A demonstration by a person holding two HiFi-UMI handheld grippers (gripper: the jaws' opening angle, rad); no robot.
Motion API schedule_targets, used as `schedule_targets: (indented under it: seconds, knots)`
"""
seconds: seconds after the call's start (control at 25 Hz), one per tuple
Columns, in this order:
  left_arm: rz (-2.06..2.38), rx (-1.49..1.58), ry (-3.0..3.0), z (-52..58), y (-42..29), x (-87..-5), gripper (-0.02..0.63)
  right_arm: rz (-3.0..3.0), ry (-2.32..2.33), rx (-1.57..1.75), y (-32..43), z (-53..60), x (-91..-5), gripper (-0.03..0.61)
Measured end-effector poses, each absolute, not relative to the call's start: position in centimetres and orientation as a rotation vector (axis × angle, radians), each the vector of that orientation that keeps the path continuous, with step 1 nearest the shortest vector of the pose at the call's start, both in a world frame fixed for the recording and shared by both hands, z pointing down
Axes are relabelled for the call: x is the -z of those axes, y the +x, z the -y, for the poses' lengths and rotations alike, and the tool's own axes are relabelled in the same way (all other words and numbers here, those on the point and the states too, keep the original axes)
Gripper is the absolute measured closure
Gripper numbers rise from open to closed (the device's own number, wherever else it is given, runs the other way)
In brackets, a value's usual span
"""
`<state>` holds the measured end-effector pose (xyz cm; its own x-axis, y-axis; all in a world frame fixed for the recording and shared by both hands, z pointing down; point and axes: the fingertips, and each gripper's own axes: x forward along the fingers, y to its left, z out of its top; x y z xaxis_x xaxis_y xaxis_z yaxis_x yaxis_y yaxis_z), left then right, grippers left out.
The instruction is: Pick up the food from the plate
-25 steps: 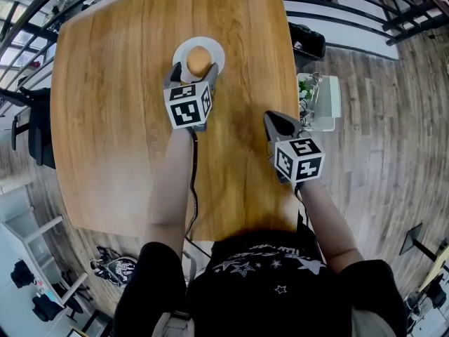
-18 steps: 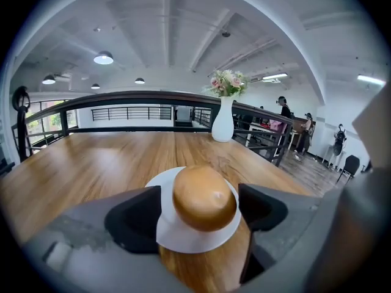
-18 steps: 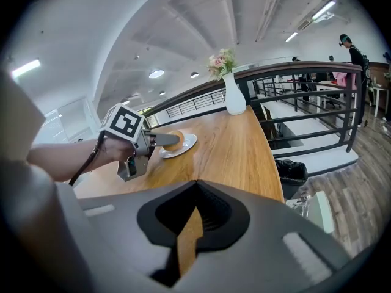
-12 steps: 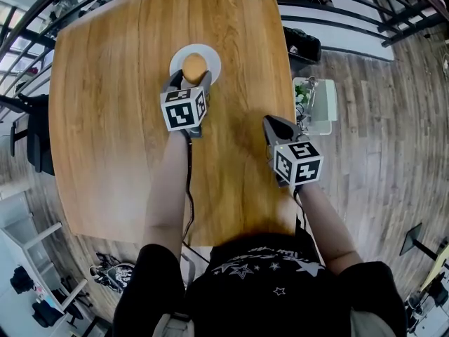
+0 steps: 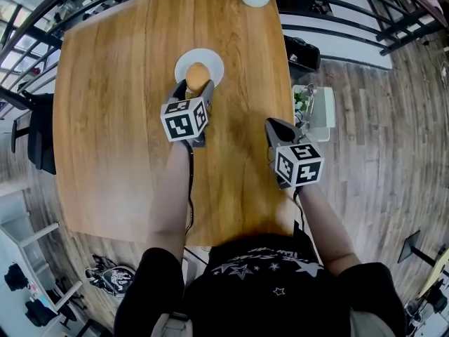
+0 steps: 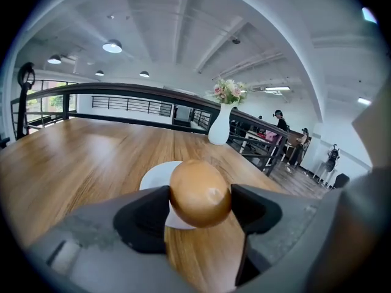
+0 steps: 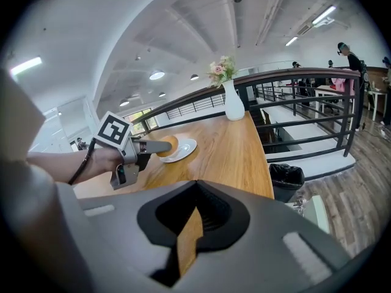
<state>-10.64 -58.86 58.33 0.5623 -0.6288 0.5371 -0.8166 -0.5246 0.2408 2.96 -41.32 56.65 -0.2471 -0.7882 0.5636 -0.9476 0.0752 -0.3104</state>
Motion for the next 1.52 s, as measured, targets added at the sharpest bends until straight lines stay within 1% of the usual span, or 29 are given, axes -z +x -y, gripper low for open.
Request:
schedule_targets:
  seconds: [0.28,0.84,1.04,1.24,1.52]
  knots:
    - [1.167,-0.485,2.323,54.7,-12.2,-56.9,0.285,2.152,1.736,-0.899,2.5,40.7,-54.6,0.578]
    - [1.192,-0.306,2.356,46.8,-13.7,-49.9,0.285,2.275,1.639,-0.797,1.8,38.5,-50.2,0.578]
    - [1.225,-0.238,2.340,43.4,-14.6,-48.0,0.285,2.366,1.537,-0.735,0.7,37.9,-48.4,0.578]
    - [1.274,-0.176,2.293,39.8,-16.9,-47.3,0.285,2.454,1.436,-0.677,-1.7,37.1,-46.3,0.578]
    - [1.326,-0.162,2.249,35.2,-16.7,-47.4,0.285,2.522,1.336,-0.680,-1.5,34.2,-45.8,0.578]
